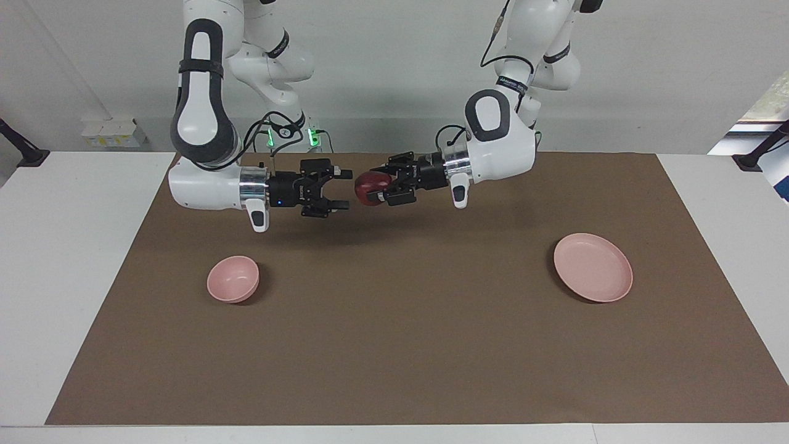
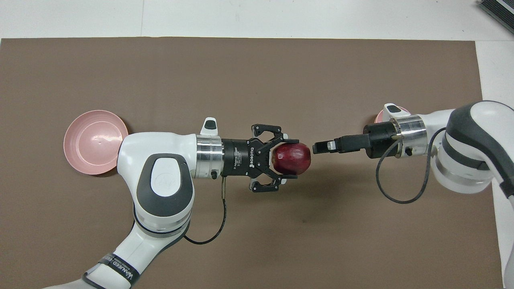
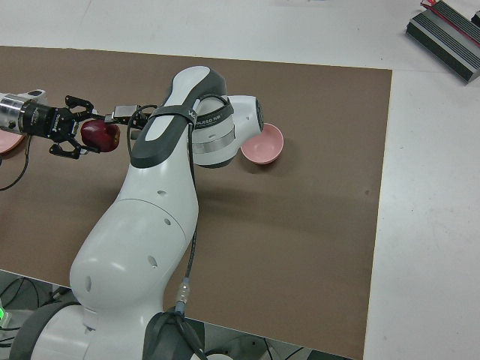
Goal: Move apple from plate to bowl
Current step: 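Grasp the apple with the right gripper while the left gripper opens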
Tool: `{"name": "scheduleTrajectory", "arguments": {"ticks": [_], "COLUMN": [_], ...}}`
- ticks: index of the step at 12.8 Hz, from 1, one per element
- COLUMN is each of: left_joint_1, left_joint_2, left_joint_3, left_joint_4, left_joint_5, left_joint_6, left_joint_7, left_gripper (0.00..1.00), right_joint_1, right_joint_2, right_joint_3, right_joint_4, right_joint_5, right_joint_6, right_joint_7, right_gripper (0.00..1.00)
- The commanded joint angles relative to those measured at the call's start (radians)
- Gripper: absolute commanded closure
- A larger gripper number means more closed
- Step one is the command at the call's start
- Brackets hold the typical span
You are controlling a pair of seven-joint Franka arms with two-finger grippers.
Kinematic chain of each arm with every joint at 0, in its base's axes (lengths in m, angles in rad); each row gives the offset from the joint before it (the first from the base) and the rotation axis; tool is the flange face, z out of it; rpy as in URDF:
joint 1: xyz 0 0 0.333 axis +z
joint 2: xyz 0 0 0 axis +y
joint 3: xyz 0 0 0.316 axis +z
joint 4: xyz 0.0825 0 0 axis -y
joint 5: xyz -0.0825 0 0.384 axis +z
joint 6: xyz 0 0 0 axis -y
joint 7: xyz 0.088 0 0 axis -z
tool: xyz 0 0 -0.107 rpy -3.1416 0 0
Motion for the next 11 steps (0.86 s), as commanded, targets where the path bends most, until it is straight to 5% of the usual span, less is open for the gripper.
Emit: {"name": "scheduleTrajectory", "arguments": {"ticks": [1, 11], "left_joint_1": [-0.012, -0.013], "left_joint_2": [-0.028, -0.025], "left_joint_3": [-0.01, -0.053], "left_joint_4": [-0.023, -0.019], "left_joint_5": [-0.046, -0.06], "left_joint_6": [0.05, 0.115], "left_joint_7": [-0.008, -0.008], "left_gripper": [1.0, 1.0], "right_joint_1": [0.027, 0.042], "right_joint_2": [-0.033, -0.05], "right_joint_3": [0.005, 0.006], "right_joint_4": [-0.049, -0.091], "right_joint_5": [0.0, 0.004], "right_joint_6": [0.038, 0.06], "right_joint_7": [-0.037, -0.119], "right_gripper": [0.0, 0.0]}}
